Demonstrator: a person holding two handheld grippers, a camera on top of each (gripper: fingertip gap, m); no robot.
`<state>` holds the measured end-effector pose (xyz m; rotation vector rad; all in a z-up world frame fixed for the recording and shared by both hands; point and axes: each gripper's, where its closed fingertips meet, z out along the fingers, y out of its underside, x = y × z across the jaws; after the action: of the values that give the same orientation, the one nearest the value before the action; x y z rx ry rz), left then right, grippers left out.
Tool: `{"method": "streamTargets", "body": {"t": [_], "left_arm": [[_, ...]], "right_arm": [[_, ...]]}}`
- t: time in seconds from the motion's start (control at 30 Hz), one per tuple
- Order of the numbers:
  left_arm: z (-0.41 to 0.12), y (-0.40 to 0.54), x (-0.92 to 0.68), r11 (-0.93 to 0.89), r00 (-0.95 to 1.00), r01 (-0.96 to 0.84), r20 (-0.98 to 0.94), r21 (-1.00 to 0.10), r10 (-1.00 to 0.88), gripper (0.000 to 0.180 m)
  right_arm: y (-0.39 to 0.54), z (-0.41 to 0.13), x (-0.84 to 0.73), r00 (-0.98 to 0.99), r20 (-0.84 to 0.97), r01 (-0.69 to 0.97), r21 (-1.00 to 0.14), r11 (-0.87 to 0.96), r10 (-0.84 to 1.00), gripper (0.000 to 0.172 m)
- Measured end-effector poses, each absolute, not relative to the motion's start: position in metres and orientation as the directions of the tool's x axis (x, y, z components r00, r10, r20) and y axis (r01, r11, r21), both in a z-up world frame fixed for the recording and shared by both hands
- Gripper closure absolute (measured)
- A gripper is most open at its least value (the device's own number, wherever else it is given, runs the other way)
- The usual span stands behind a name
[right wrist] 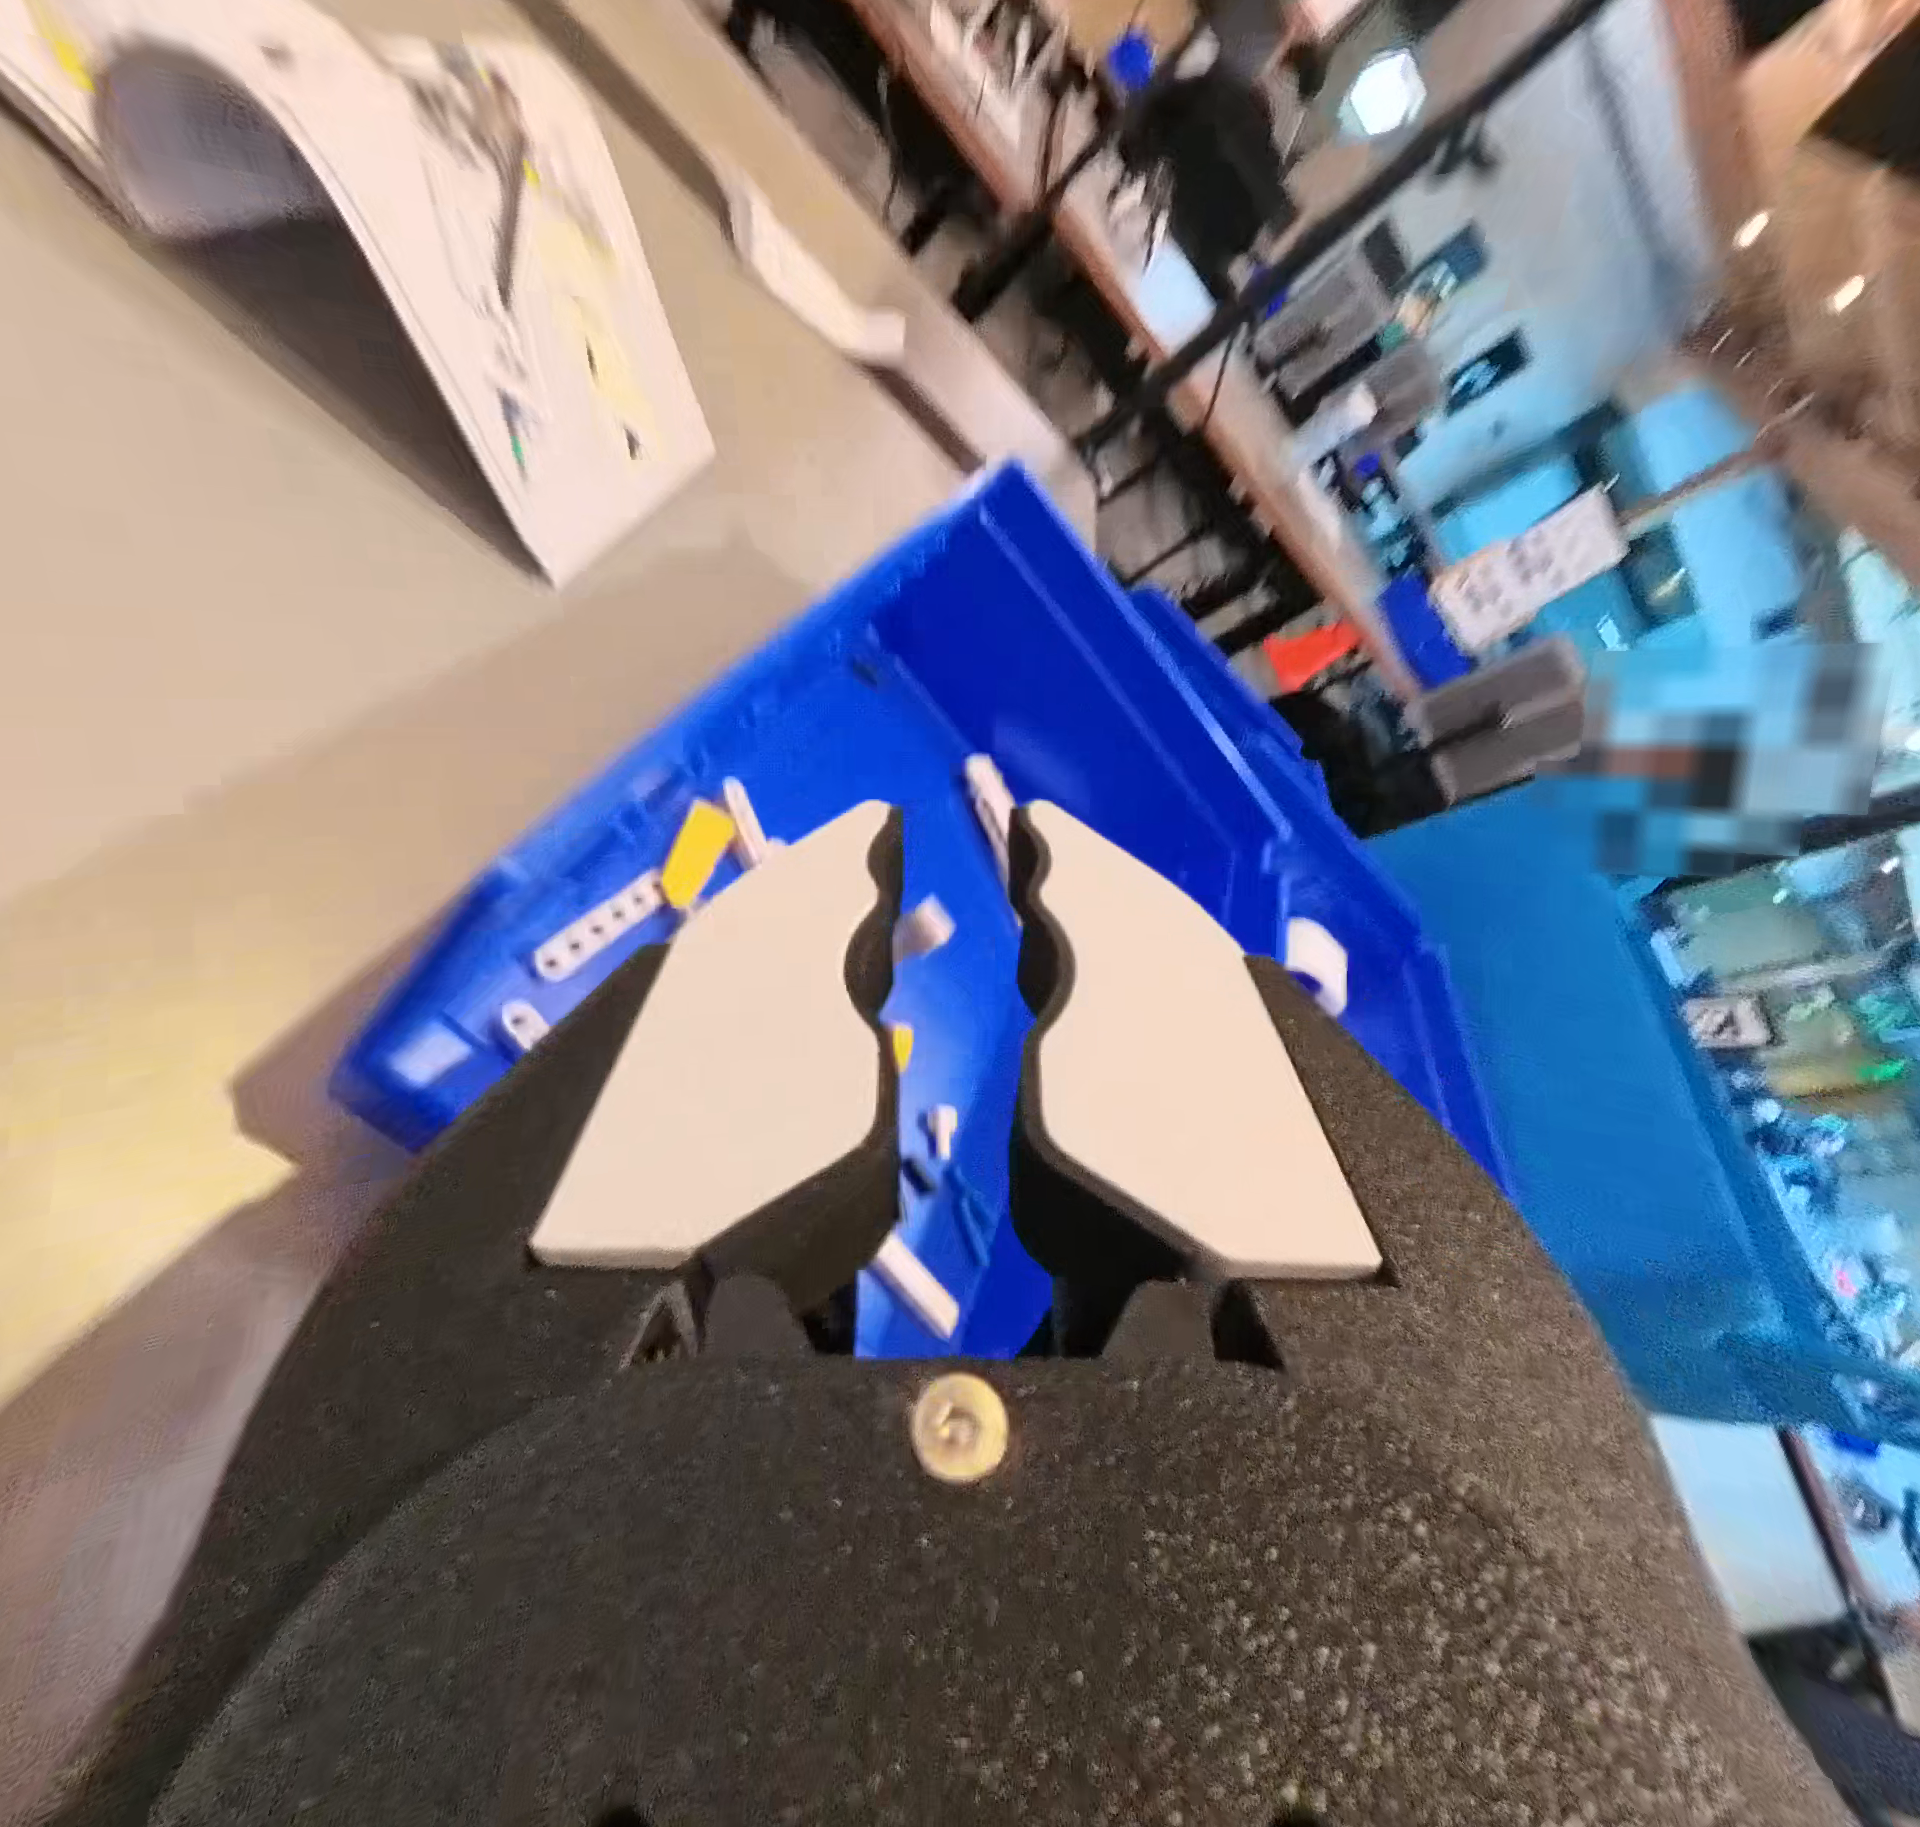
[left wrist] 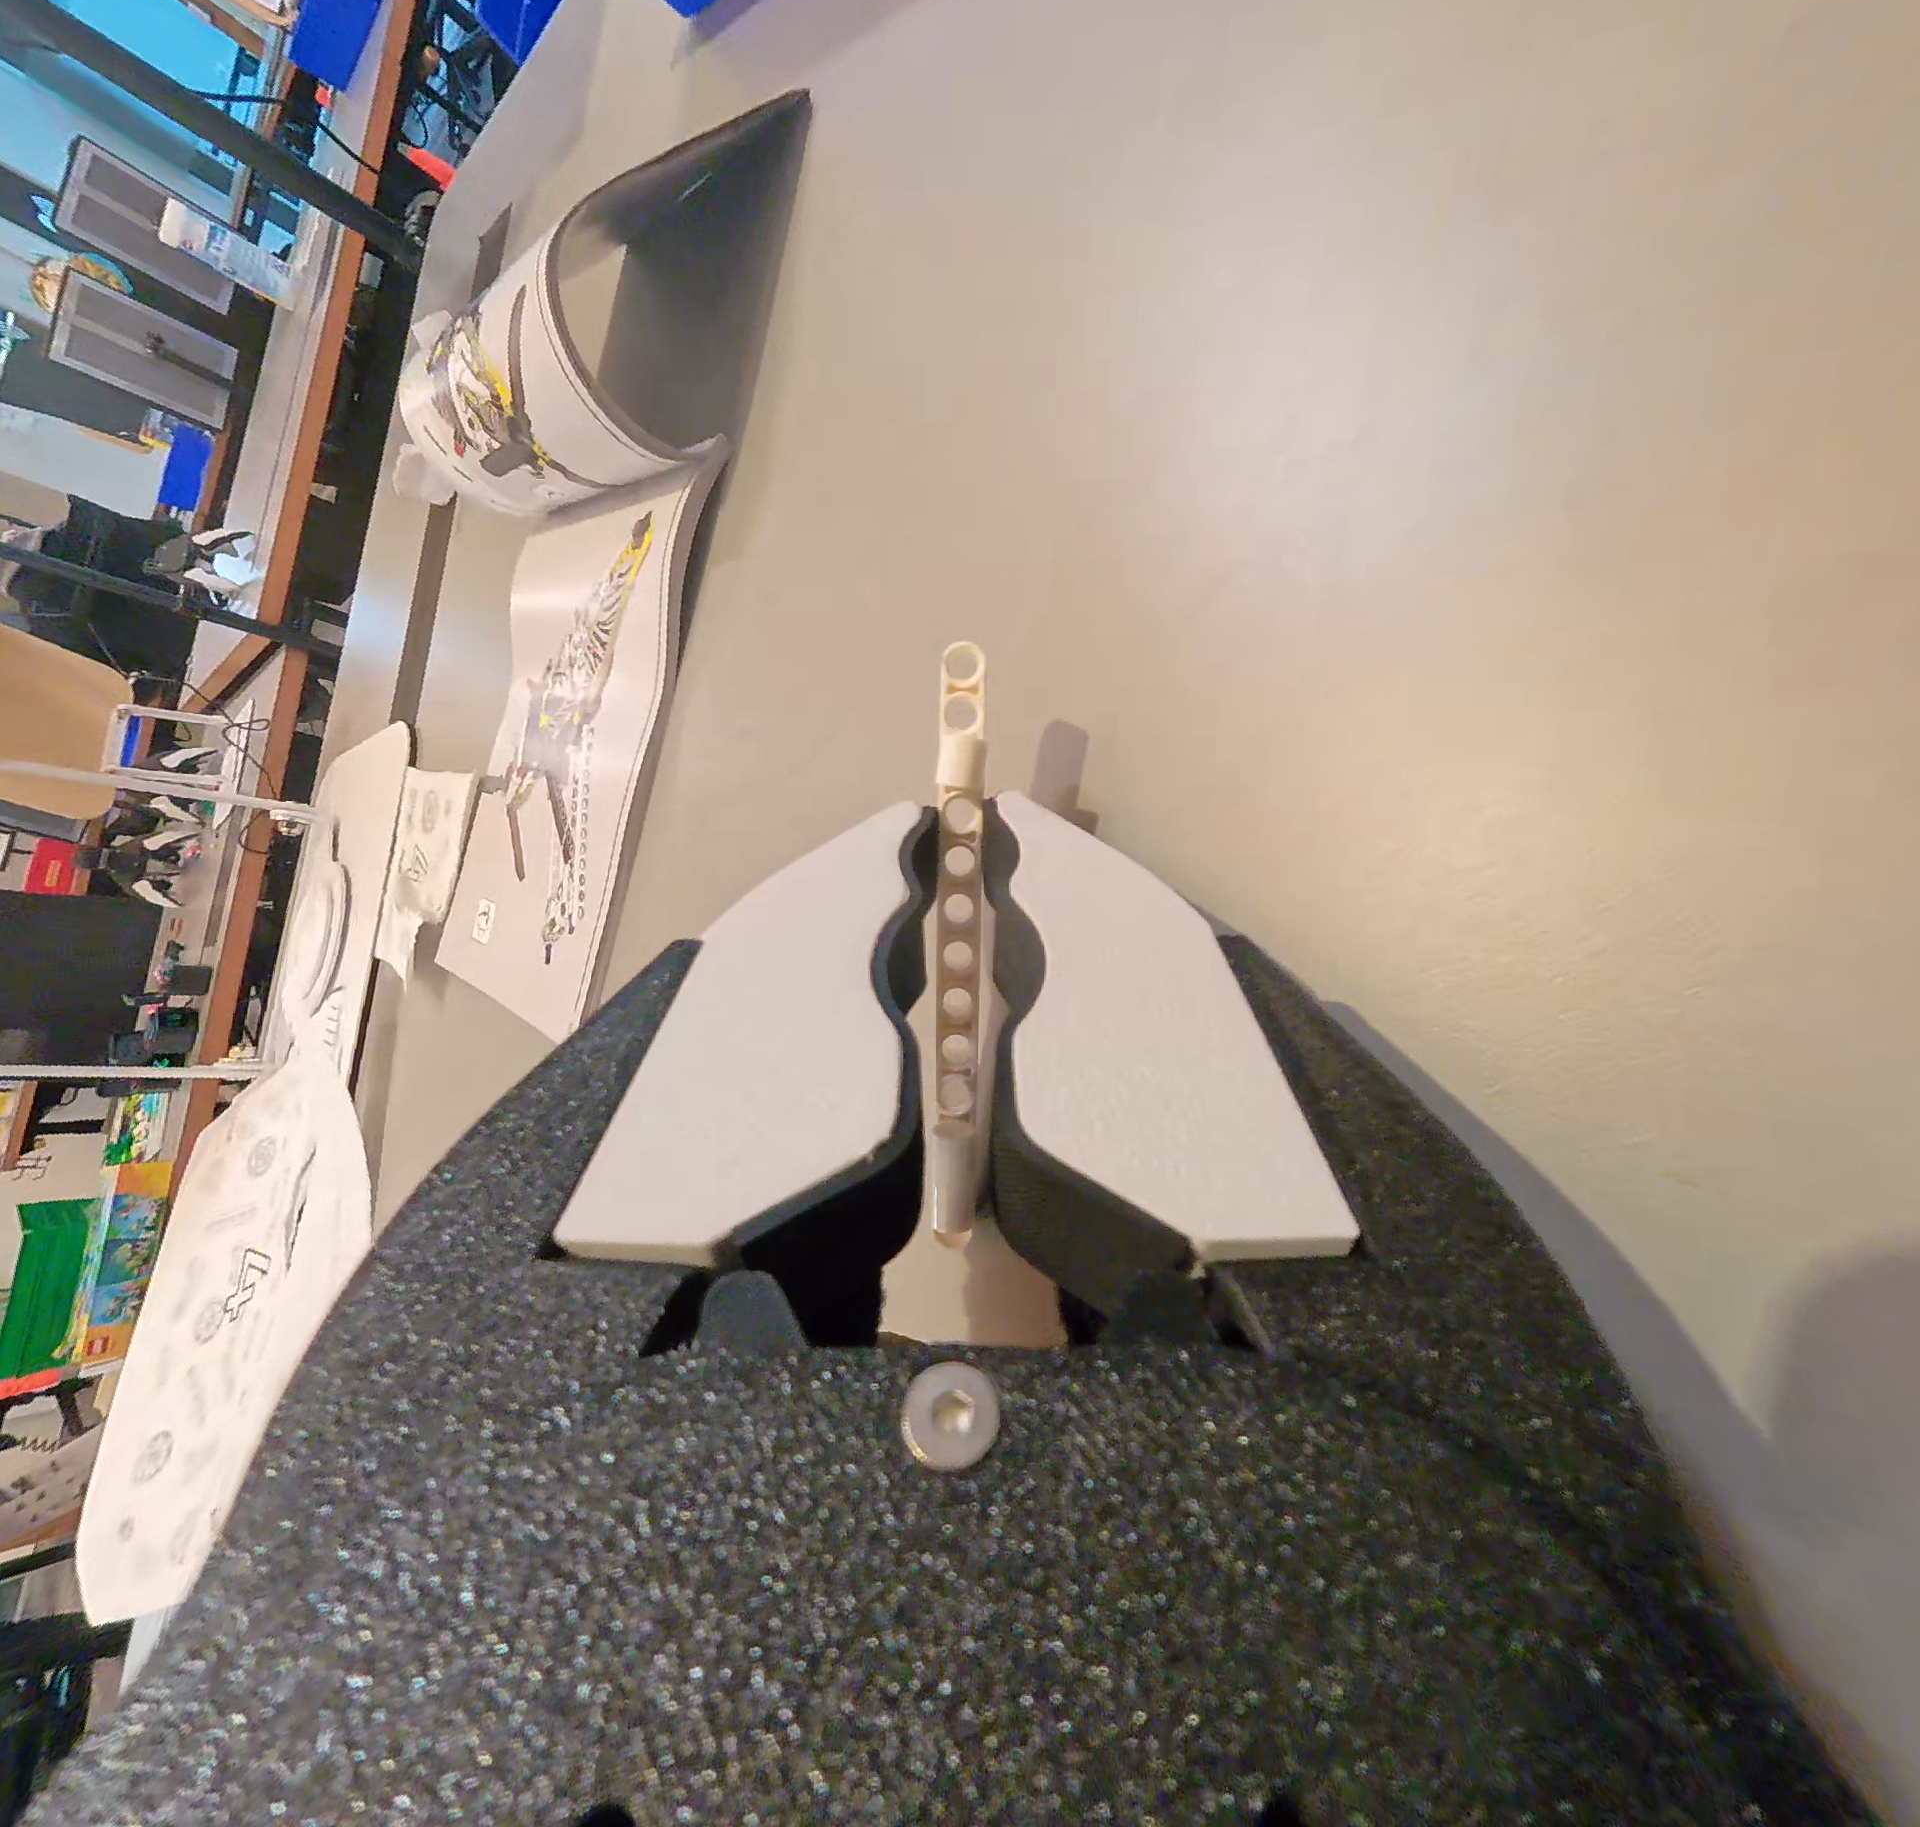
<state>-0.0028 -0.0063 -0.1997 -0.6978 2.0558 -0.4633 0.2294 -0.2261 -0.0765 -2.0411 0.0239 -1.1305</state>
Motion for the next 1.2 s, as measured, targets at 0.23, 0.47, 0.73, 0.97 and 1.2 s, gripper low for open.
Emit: {"method": "streamTargets", "body": {"t": [0.23,0.47,0.73,0.97,1.2], "left_arm": [[-0.200,-0.008,-0.002,0.775,-0.442,-0.305,-0.638,-0.554,-0.630,0.171],[-0.200,-0.016,-0.004,0.803,-0.466,-0.269,-0.657,-0.532,-0.592,0.171],[-0.201,-0.023,-0.007,0.835,-0.487,-0.242,-0.683,-0.494,-0.545,0.171],[-0.200,-0.022,-0.009,0.822,-0.503,-0.237,-0.658,-0.518,-0.560,0.171],[-0.198,-0.013,-0.008,0.760,-0.511,-0.267,-0.582,-0.593,-0.633,0.158]], "right_arm": [[-0.228,-0.073,0.211,0.661,0.690,0.335,-0.624,-0.707,-0.296,0.147],[-0.114,-0.115,0.056,0.693,0.682,0.700,-0.560,-0.443,0.233,0.151],[-0.039,-0.178,-0.016,0.575,0.671,0.813,-0.531,-0.238,0.469,0.151],[-0.022,-0.197,-0.016,0.566,0.654,0.818,-0.520,-0.245,0.502,0.156],[-0.022,-0.193,-0.006,0.614,0.600,0.772,-0.592,-0.231,0.513,0.164]]}}
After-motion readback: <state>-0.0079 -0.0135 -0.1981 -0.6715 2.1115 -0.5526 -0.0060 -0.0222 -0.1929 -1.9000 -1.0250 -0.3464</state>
